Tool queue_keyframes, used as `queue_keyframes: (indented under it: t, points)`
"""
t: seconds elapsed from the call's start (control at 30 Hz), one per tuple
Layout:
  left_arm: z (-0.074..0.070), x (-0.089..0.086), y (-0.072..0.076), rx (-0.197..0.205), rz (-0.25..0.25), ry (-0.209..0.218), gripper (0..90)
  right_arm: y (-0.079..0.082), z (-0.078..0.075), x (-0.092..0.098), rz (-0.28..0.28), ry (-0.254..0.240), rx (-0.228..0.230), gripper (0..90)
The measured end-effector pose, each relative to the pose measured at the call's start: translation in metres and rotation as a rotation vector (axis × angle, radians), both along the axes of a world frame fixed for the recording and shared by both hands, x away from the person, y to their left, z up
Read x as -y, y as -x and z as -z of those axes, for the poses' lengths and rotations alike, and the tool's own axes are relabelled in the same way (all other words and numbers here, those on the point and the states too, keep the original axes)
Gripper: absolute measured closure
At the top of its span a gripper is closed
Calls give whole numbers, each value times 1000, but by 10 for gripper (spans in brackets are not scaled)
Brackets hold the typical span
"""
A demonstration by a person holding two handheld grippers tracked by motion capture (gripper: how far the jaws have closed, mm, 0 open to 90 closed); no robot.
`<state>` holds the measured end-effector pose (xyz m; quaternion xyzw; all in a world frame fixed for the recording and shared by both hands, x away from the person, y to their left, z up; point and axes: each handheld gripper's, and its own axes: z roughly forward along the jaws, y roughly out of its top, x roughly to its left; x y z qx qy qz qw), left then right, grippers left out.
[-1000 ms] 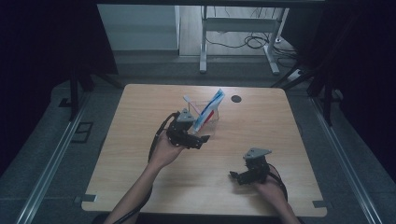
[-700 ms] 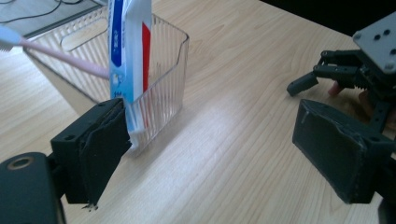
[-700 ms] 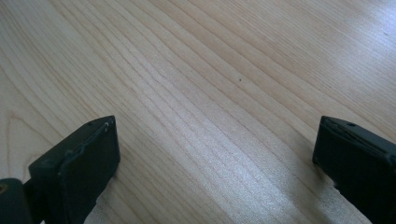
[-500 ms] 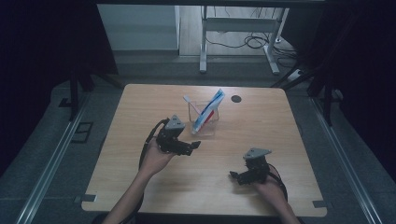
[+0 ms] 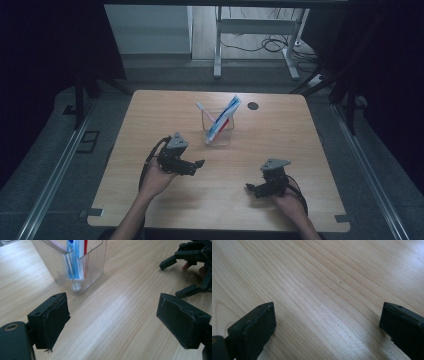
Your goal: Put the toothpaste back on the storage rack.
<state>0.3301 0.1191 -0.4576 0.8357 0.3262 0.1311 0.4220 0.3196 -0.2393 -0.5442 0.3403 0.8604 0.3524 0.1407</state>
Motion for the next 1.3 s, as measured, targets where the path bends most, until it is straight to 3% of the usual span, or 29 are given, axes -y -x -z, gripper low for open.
queue_keyframes:
  t: [0.5,0.73,1.3]
  points:
    - [19,-29,18,-22,-66,29,112,0,0,0,-1,2,0,2]
    - [36,-39,27,-33,-92,-1,112,0,0,0,0,0,0,2]
    - [75,-53,46,-98,-140,-12,112,0,0,0,1,0,0,2]
